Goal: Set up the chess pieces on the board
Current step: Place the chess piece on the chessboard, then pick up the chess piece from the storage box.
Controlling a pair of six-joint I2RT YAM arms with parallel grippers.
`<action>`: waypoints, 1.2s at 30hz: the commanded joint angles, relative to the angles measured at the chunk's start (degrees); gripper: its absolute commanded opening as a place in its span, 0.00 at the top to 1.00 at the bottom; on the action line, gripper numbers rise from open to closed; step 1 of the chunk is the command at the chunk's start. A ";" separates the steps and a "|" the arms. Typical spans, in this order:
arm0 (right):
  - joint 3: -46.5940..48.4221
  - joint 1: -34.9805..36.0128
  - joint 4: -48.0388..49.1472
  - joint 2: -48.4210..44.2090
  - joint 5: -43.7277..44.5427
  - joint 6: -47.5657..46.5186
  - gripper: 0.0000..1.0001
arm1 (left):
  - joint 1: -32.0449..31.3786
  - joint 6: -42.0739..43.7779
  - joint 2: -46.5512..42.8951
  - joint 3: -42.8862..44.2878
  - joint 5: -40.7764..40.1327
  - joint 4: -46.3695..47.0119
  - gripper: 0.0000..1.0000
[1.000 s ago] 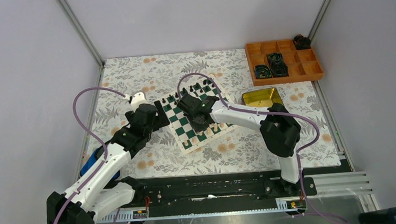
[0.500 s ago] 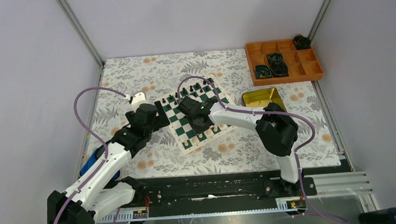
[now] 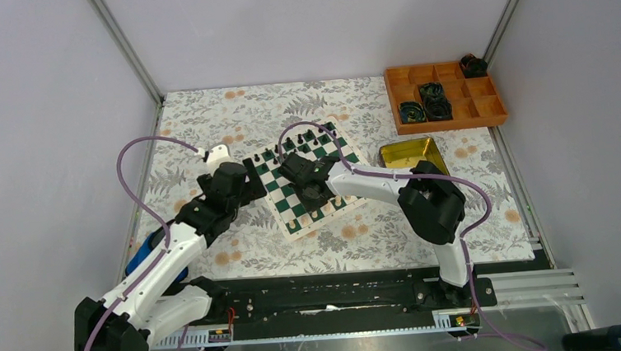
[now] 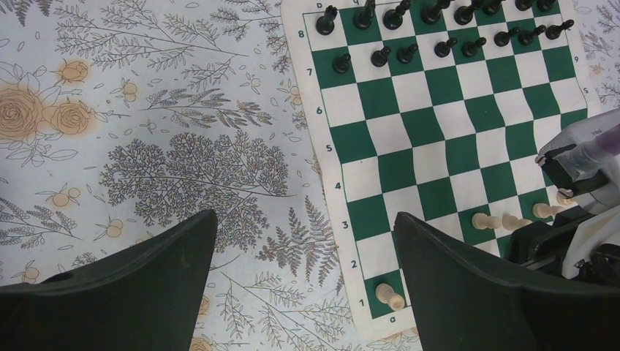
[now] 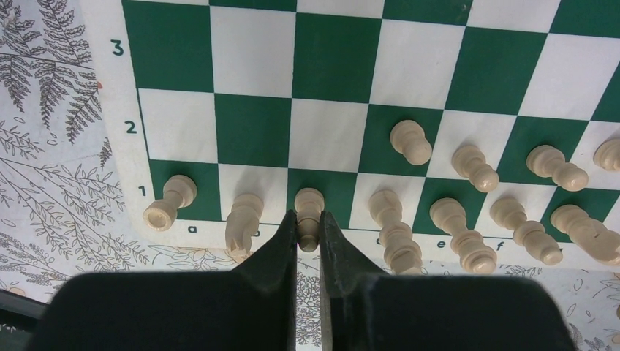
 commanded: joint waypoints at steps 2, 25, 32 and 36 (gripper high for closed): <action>0.10 0.48 0.30 0.35 -0.11 -0.51 0.84 | -0.32 -0.61 0.24 -0.54 -1.39 0.14 0.01; 7.01 0.48 -1.65 -4.24 2.60 -3.69 0.67 | -0.31 -0.05 0.90 -0.45 -1.21 1.00 0.01; 7.35 -5.93 -2.01 -11.57 9.59 -2.95 0.66 | -0.32 0.12 1.36 -0.36 -1.21 1.15 0.01; 4.16 -12.88 -2.76 -15.36 11.92 -2.39 0.64 | -0.32 0.23 1.43 -0.36 -1.09 1.15 0.01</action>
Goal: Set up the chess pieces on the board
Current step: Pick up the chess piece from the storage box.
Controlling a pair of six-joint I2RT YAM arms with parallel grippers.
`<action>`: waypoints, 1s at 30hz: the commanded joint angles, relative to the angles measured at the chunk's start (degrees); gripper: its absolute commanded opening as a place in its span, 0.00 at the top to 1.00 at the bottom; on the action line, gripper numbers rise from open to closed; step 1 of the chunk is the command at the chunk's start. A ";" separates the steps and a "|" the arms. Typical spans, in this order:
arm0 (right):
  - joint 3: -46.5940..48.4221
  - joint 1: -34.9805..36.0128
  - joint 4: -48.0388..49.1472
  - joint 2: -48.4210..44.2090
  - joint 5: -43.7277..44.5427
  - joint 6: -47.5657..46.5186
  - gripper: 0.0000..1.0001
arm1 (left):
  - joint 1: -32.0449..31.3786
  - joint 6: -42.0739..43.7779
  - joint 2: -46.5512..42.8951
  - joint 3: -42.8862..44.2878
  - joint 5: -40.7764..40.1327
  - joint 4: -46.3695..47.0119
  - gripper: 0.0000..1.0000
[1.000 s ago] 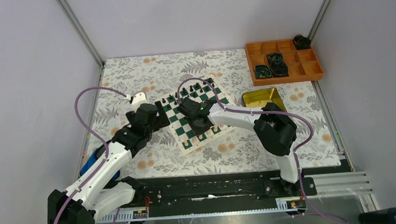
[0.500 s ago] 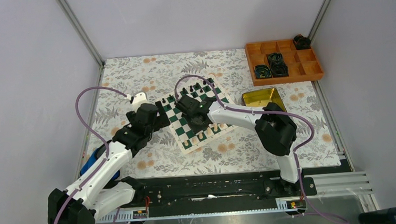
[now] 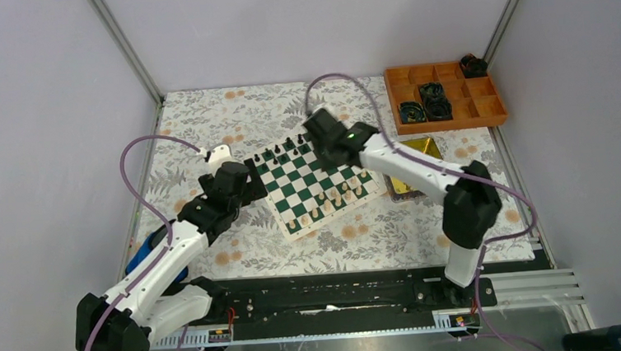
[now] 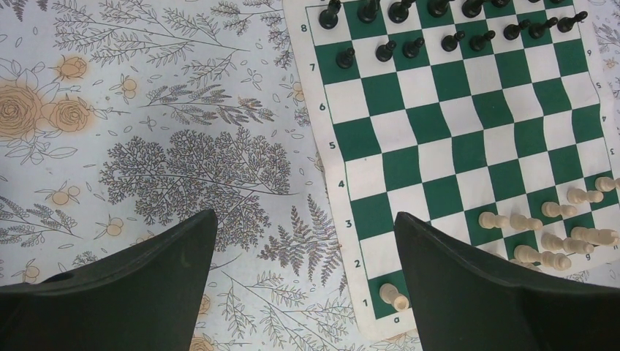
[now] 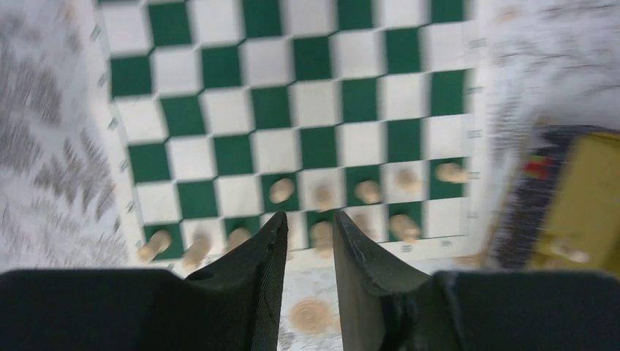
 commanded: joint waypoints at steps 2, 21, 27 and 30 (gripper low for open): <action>-2.54 -11.01 -1.93 -8.33 5.90 1.14 0.62 | -0.32 0.29 0.38 -0.31 -1.01 1.07 0.01; -19.27 -33.83 0.30 -11.41 -3.60 2.92 0.50 | -0.32 0.66 1.87 -0.24 -0.67 1.47 0.01; -21.33 -35.21 1.49 -9.97 -6.10 3.43 0.50 | -0.32 0.69 2.29 -0.18 -0.67 1.63 0.01; -21.67 -35.46 1.93 -9.00 -6.42 3.44 0.50 | -0.32 0.75 2.53 -0.18 -0.66 1.79 0.01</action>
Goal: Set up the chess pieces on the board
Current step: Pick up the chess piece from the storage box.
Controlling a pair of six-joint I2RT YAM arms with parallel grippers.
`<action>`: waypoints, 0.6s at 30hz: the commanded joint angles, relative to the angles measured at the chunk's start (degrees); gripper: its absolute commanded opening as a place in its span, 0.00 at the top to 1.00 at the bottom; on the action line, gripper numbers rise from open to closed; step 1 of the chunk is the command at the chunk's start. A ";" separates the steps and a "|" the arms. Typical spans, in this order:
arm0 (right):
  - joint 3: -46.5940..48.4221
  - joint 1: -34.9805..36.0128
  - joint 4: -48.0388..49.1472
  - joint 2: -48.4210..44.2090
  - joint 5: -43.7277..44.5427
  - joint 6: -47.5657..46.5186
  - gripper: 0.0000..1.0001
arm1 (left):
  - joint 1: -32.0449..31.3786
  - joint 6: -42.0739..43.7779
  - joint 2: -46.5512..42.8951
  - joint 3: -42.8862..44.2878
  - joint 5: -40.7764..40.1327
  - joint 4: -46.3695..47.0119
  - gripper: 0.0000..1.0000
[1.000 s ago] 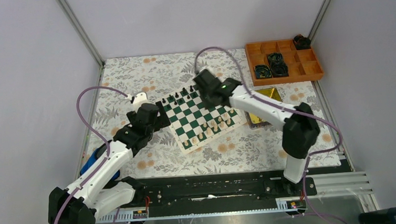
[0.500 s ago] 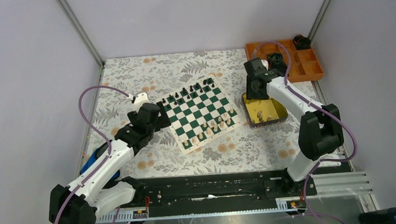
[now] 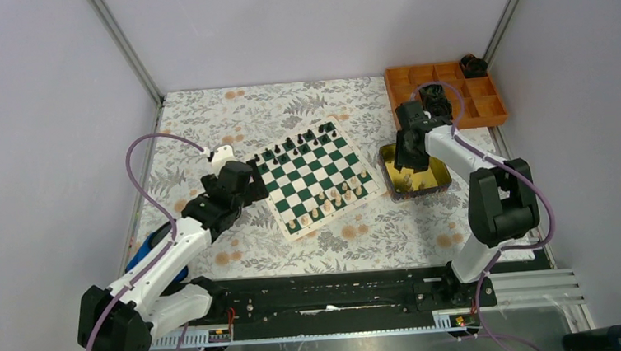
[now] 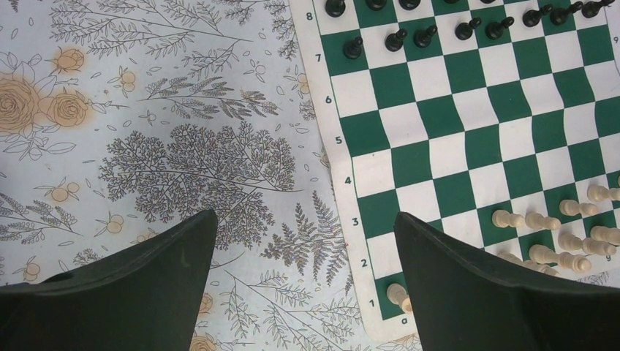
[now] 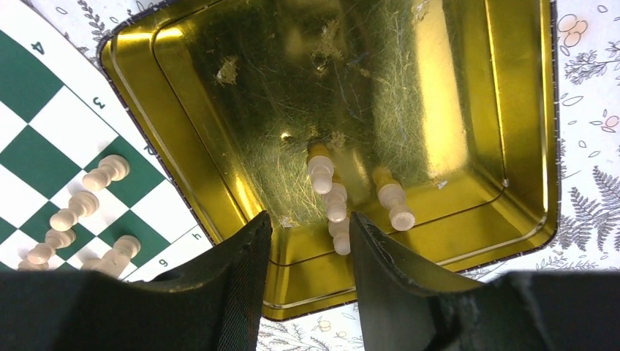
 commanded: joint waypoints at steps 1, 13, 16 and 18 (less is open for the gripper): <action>-0.20 -0.58 1.79 1.26 -2.08 0.78 0.50 | -0.32 0.75 0.43 -0.18 -0.69 1.82 0.01; -1.69 -2.11 4.59 4.12 -3.06 0.47 0.53 | -0.30 0.94 1.00 -0.07 -0.69 1.94 0.01; -1.67 -2.35 5.13 4.91 -3.16 0.38 0.54 | -0.32 1.01 1.33 -0.01 -0.64 1.98 0.01; -1.53 -2.55 5.29 5.46 -3.41 0.31 0.55 | -0.32 1.03 1.52 0.02 -0.64 2.08 0.01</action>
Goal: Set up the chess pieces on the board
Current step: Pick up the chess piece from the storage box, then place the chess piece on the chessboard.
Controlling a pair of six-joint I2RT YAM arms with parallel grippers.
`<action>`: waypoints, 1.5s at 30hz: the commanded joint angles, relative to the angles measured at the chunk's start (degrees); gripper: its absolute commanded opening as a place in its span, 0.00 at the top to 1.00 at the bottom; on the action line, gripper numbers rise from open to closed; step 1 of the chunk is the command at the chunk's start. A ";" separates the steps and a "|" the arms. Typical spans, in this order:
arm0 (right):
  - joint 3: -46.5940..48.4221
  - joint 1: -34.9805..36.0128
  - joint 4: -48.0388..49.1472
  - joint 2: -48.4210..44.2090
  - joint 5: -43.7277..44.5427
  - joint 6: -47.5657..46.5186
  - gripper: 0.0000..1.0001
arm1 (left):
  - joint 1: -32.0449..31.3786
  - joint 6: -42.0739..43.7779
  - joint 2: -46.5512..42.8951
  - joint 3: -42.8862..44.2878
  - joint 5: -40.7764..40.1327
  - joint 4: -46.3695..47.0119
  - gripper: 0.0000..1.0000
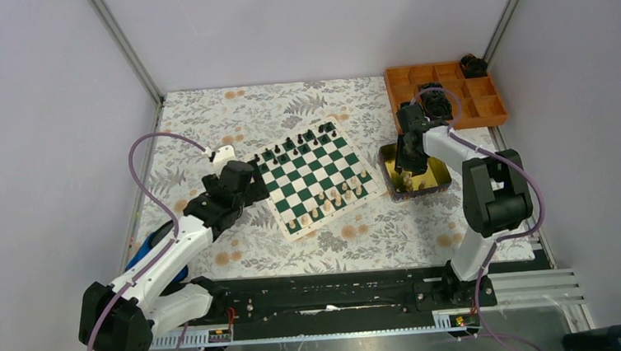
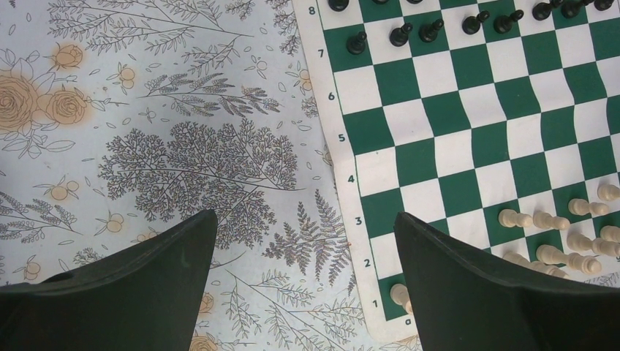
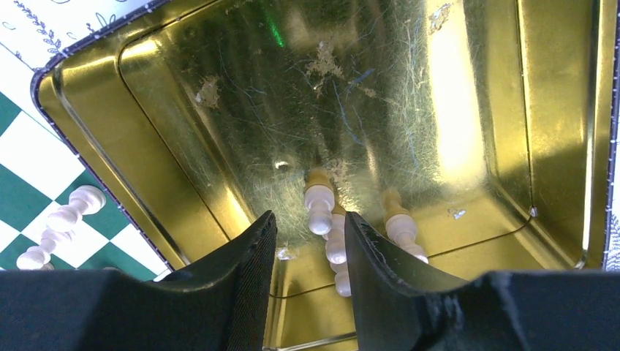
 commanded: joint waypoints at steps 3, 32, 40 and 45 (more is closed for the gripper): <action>0.29 -0.79 1.75 1.51 -1.12 0.13 0.57 | -0.32 1.11 0.75 -0.01 -0.61 2.15 0.01; 7.40 -0.84 -3.27 -3.65 0.39 -2.92 1.00 | -0.23 0.94 0.61 -0.01 -0.65 2.43 0.01; 15.59 6.45 -5.90 -3.47 0.81 -4.60 1.00 | -0.23 0.68 0.22 -0.01 -0.60 2.59 0.01; 21.92 13.72 -8.42 -0.17 0.96 -4.80 1.00 | -0.23 0.60 -0.30 -0.08 -0.70 2.54 0.01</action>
